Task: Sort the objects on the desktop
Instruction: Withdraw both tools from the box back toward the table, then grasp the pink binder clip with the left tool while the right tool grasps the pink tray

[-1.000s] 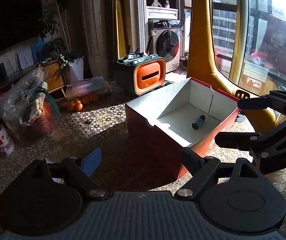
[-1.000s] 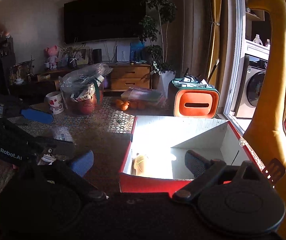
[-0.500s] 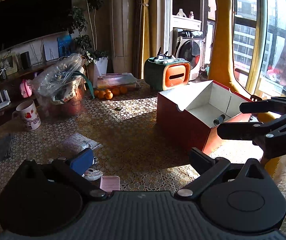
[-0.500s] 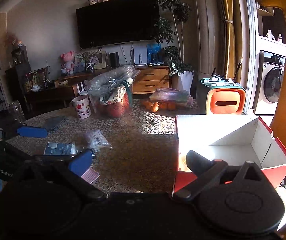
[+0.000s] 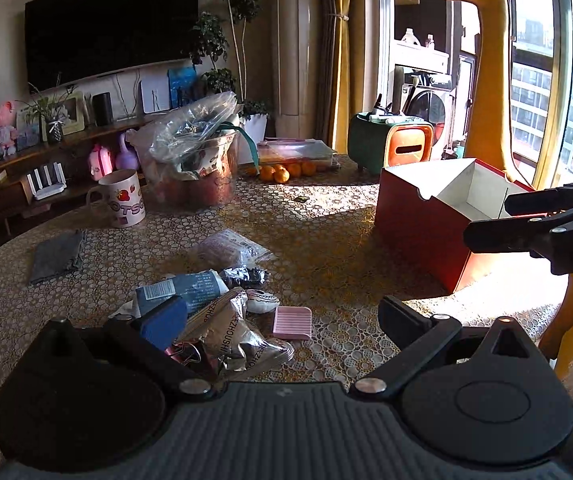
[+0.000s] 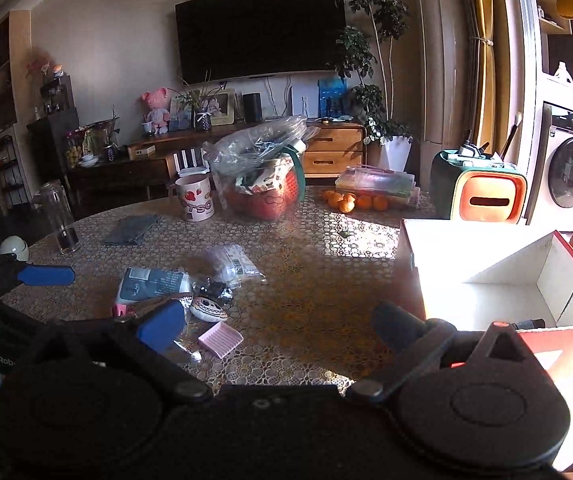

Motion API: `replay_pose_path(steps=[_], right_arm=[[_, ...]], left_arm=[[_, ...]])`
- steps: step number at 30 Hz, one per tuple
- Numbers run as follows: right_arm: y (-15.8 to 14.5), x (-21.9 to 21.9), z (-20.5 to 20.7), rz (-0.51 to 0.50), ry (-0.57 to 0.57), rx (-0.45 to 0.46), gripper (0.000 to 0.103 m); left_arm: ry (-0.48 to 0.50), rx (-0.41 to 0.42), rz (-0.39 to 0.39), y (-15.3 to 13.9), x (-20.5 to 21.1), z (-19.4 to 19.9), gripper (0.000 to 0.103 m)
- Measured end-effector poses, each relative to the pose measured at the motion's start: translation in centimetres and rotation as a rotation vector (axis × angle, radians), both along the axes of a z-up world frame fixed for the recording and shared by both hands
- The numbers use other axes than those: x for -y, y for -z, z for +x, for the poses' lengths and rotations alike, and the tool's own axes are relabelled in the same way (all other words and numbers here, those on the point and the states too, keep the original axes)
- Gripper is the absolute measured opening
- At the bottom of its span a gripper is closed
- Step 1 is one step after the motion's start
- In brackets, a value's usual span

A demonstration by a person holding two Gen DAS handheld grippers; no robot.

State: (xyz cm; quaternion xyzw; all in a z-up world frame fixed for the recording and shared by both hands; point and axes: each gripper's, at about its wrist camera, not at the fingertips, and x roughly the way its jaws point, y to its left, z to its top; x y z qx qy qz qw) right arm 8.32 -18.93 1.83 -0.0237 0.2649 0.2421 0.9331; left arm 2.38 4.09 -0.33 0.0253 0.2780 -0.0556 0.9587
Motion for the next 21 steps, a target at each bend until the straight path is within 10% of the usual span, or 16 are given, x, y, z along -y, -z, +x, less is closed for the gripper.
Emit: replay_pose_path(steps=[21], right_arm=[[3.9,-6.2,2.6,-0.034,-0.015,-0.062,0.1]], left_arm=[[-0.095,-0.03,0.032,5.2,-5.6,0.5,0.102]])
